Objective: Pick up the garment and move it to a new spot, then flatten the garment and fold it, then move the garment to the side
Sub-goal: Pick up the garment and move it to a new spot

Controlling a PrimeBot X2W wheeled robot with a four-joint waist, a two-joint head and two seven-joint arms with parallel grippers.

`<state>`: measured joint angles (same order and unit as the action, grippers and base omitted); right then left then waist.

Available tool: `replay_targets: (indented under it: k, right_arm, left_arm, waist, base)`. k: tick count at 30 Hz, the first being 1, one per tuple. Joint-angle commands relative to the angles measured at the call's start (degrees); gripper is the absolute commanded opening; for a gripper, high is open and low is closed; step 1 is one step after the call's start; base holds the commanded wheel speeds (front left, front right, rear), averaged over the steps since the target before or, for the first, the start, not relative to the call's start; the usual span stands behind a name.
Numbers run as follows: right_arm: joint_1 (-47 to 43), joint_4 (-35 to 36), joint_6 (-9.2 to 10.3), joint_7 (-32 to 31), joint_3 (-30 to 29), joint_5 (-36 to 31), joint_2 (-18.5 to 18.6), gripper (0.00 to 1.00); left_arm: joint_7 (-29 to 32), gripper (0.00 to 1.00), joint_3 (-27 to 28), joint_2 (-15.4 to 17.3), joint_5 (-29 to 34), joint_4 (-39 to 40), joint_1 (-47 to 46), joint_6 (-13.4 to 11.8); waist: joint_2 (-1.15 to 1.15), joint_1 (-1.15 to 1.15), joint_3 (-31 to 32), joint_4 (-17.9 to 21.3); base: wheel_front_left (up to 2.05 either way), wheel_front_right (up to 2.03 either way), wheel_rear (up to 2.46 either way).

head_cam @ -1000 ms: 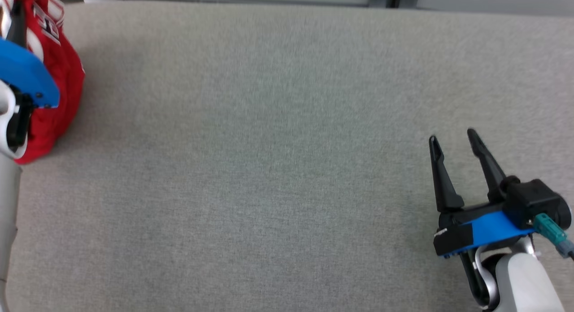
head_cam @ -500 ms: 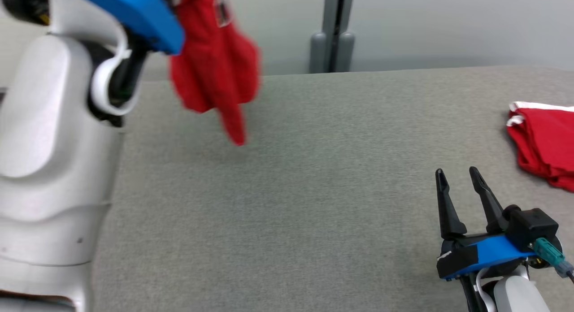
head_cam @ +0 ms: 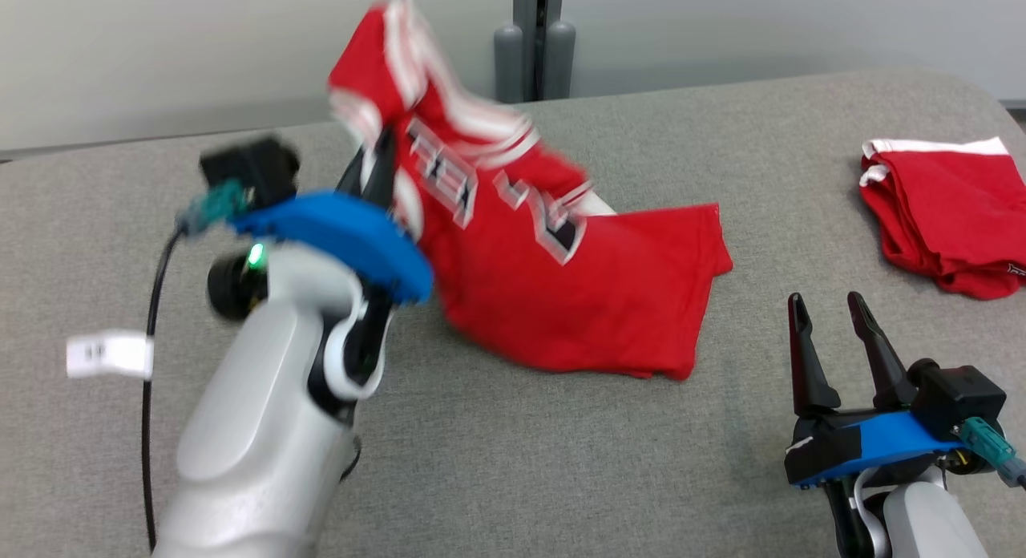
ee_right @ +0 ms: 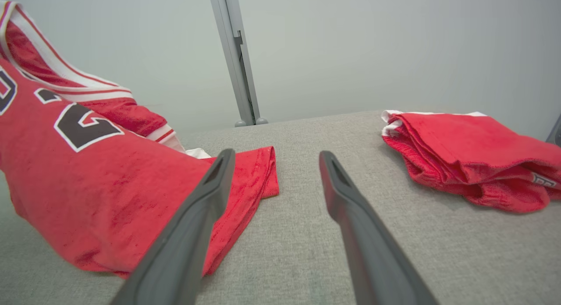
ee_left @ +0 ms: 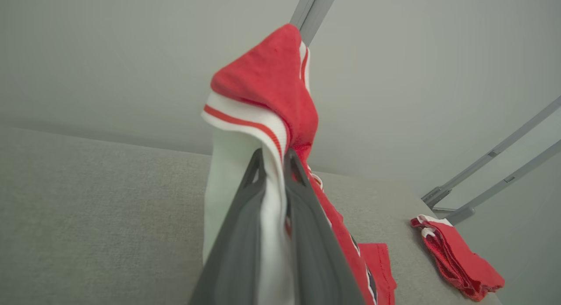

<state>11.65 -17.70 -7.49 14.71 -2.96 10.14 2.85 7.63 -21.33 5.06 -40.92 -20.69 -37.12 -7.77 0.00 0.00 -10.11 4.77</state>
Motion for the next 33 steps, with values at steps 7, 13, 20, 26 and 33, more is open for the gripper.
replay_targets:
  k: [7,13,20,26,33]
  right_arm:
    - [1.5,-1.06,-0.01,0.46,-0.09,0.15,0.08,1.0]
    - [1.58,-1.48,-0.01,0.54,0.05,-0.24,0.08,1.0]
    - [1.16,-1.78,-0.01,0.55,0.92,-0.64,0.08,1.0]
    - [-0.21,-1.94,-0.01,0.55,0.95,-1.95,0.08,1.0]
    - [-3.17,-2.17,-0.01,0.54,1.39,-3.15,0.08,1.0]
  left_arm:
    - [-8.65,0.0,2.19,3.22,0.78,-11.39,8.69,-0.1]
    - [-11.46,0.14,3.11,3.12,0.0,-17.3,9.5,0.74]
    - [-16.46,1.0,3.61,2.97,0.15,-20.16,8.31,2.15]
    - [-19.96,1.0,2.56,4.71,1.97,-18.85,10.59,4.28]
    - [-22.47,1.0,2.04,6.25,4.42,-13.34,18.16,4.28]
  waist:
    - [0.0,0.0,-2.61,0.58]
    - [0.0,0.0,-2.87,0.11]
    - [0.0,0.0,-1.62,-0.74]
    - [0.0,0.0,0.87,-1.39]
    - [0.0,0.0,4.05,-2.29]
  base:
    - [0.0,0.0,0.0]
    - [0.0,0.0,0.0]
    - [0.0,0.0,0.0]
    - [0.0,0.0,0.0]
    - [0.0,0.0,0.0]
